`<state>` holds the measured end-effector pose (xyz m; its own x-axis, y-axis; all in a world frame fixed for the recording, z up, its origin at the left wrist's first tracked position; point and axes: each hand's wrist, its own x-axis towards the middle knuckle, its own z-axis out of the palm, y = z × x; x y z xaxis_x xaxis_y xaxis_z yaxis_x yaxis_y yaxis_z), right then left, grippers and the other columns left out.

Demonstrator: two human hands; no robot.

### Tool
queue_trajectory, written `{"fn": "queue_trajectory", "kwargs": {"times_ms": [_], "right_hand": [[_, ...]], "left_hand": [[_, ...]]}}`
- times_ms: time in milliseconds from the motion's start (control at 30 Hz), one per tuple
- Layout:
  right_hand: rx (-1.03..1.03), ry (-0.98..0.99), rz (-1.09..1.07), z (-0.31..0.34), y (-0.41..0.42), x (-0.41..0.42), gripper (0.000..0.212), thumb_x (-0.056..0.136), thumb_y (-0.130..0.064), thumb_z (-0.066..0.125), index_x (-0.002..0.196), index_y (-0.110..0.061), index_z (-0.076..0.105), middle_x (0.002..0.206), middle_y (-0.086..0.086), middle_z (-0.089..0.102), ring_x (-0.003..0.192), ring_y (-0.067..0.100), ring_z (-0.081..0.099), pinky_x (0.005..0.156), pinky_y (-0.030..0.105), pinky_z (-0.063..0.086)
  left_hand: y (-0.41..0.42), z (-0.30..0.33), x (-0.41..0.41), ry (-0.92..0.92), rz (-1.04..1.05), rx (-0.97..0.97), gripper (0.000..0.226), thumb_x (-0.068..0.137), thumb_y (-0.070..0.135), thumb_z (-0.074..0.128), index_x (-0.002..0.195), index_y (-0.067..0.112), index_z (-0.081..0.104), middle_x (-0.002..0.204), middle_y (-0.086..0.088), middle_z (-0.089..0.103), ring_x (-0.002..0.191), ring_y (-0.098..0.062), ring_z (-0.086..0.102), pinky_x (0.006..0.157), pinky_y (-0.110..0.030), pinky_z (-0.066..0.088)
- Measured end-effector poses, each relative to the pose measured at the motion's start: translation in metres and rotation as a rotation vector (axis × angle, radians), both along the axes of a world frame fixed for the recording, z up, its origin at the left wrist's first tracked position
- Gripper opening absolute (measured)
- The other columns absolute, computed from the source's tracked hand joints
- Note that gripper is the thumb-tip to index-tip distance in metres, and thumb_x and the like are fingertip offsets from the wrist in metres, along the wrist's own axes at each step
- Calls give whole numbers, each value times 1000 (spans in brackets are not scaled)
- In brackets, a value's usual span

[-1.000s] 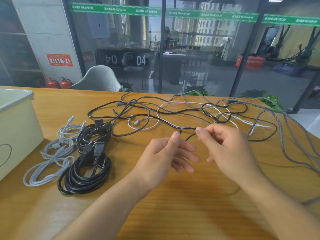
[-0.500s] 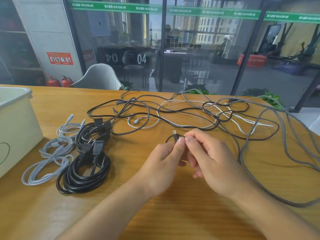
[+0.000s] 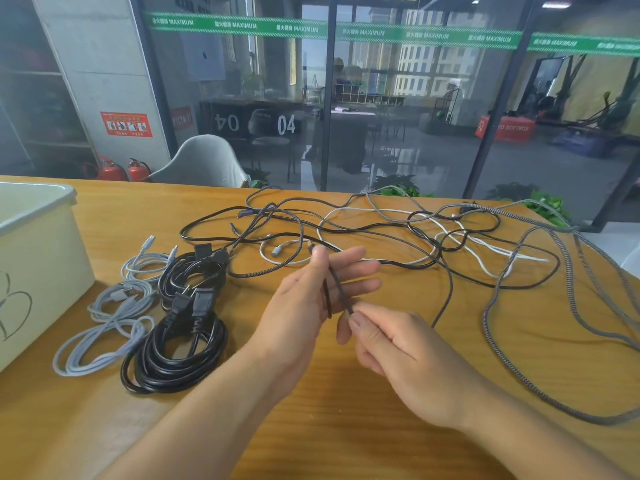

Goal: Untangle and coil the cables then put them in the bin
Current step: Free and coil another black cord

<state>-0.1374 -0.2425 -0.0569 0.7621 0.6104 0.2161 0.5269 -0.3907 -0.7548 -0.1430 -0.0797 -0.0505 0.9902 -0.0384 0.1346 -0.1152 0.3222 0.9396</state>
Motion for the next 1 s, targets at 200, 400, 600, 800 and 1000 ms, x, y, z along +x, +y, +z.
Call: {"fn": "queue_trajectory", "kwargs": {"times_ms": [200, 400, 600, 800, 1000], "right_hand": [[37, -33, -30, -4, 1, 0, 38, 111, -39, 38, 82, -27, 60, 61, -9, 49, 58, 9, 42, 59, 24, 34], [13, -49, -5, -5, 1, 2, 34, 111, -36, 41, 84, -34, 60, 64, -8, 52, 62, 11, 46, 61, 31, 39], [-161, 61, 98, -6, -2, 5, 39, 112, -41, 38, 87, -26, 65, 61, -12, 51, 57, 7, 44, 60, 23, 37], [-322, 93, 219, -6, -4, 5, 46, 110, -49, 35, 85, -25, 64, 56, -16, 49, 56, 7, 43, 61, 19, 36], [-401, 67, 193, 4, -31, 35, 56, 98, -72, 42, 80, -24, 65, 73, 9, 57, 70, 28, 52, 69, 42, 41]], "left_hand": [[-6, -1, -3, 28, -46, 64, 56, 110, 44, 24, 130, 14, 68, 119, -6, 76, 113, -23, 72, 53, -22, 40], [-8, 3, -7, 58, -47, 57, 54, 110, 44, 27, 125, 15, 70, 117, -6, 77, 111, -21, 73, 51, -23, 35], [-3, 12, -4, 65, -51, -184, 52, 108, 38, 35, 103, 3, 72, 92, -15, 78, 94, -27, 77, 71, -26, 61], [9, 29, -8, 127, 22, -296, 47, 109, 36, 39, 85, 8, 68, 57, 0, 57, 49, -16, 64, 40, -18, 40], [9, 26, -13, 147, -275, -117, 48, 100, 39, 43, 74, 12, 72, 55, -5, 60, 27, -10, 40, 34, -16, 32]]}}
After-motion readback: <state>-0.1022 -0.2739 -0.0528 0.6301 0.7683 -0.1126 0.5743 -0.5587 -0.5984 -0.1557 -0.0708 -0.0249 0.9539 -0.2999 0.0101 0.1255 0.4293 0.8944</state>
